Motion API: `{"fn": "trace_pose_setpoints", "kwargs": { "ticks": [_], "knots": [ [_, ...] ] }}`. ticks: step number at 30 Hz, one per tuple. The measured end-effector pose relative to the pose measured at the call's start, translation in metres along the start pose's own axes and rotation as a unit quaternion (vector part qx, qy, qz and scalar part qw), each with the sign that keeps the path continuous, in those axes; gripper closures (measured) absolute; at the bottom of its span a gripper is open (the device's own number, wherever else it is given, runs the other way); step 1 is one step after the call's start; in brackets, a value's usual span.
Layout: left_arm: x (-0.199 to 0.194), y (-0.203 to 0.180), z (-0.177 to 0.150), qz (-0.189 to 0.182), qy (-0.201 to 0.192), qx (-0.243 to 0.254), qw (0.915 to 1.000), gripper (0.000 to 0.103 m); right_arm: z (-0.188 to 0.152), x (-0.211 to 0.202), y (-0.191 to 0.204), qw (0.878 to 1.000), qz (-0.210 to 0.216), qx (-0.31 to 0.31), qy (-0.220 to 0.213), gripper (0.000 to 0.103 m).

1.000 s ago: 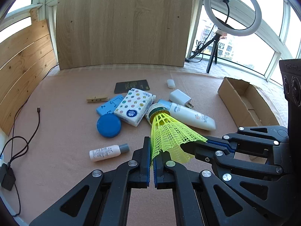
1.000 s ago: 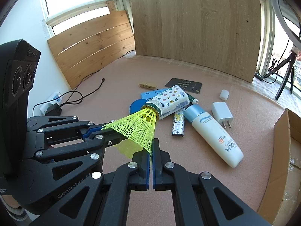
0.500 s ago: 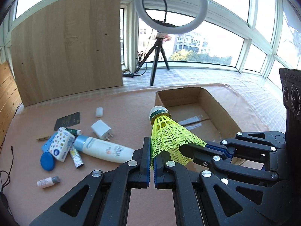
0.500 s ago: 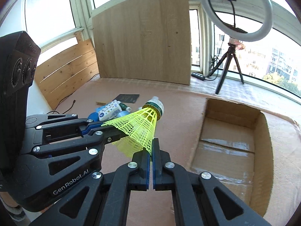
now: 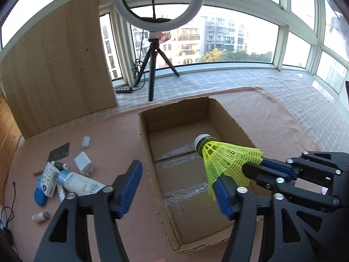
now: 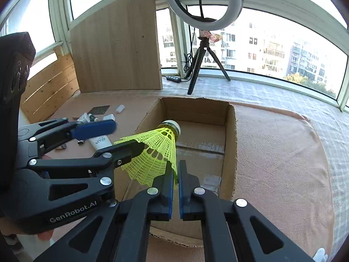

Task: Organize objects
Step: 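Carry the shuttlecock with both grippers into the cardboard box and open them, then move both grippers to the small white bottle with grey cap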

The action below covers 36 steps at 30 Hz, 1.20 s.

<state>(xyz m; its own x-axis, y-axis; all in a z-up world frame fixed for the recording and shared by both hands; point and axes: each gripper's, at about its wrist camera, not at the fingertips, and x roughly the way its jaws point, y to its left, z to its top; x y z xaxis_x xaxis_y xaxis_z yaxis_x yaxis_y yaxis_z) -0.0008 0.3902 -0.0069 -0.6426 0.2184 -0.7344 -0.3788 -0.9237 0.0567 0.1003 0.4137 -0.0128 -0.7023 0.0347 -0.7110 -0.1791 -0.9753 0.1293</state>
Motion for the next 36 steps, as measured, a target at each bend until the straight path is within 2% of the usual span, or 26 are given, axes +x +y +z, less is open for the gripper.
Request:
{"fn": "trace_pose_setpoints", "kwargs": {
  "ticks": [1,2,3,4,11,16,24,30,34,36],
  "knots": [
    [-0.001,0.01,-0.003,-0.004,0.001,-0.013,0.9999,0.01,-0.003,-0.001,-0.005,1.0,-0.006,0.01,0.002,0.081],
    [-0.005,0.02,-0.006,-0.023,-0.003,-0.029,0.9993,0.003,-0.007,-0.003,-0.009,1.0,-0.017,0.02,0.001,0.073],
    [-0.007,0.03,-0.009,-0.037,-0.006,-0.043,0.9984,0.001,-0.009,-0.006,-0.012,0.999,-0.021,0.029,-0.002,0.06],
    [-0.009,0.041,-0.013,-0.04,-0.006,-0.052,0.9978,0.0,-0.01,-0.008,-0.012,0.999,-0.019,0.037,-0.006,0.058],
    [-0.021,0.113,-0.042,-0.031,-0.005,-0.067,0.9973,0.0,-0.007,-0.008,0.029,0.999,-0.026,0.032,-0.011,0.058],
    [-0.033,0.186,-0.071,-0.017,-0.005,-0.093,0.9955,0.0,0.003,0.008,0.09,1.0,-0.013,0.01,-0.011,0.057],
    [-0.046,0.328,-0.129,0.027,0.006,-0.153,0.9878,0.0,0.005,0.07,0.207,0.997,0.036,-0.052,0.043,0.057],
    [-0.059,0.419,-0.178,0.067,0.014,-0.196,0.9783,0.0,-0.004,0.127,0.289,0.984,0.08,-0.128,0.096,0.056],
    [-0.065,0.448,-0.207,0.084,0.016,-0.207,0.9747,0.0,-0.006,0.16,0.32,0.971,0.092,-0.189,0.11,0.056],
    [-0.064,0.453,-0.217,0.082,0.012,-0.207,0.9749,0.0,-0.005,0.174,0.328,0.961,0.102,-0.226,0.123,0.056]
  ]
}}
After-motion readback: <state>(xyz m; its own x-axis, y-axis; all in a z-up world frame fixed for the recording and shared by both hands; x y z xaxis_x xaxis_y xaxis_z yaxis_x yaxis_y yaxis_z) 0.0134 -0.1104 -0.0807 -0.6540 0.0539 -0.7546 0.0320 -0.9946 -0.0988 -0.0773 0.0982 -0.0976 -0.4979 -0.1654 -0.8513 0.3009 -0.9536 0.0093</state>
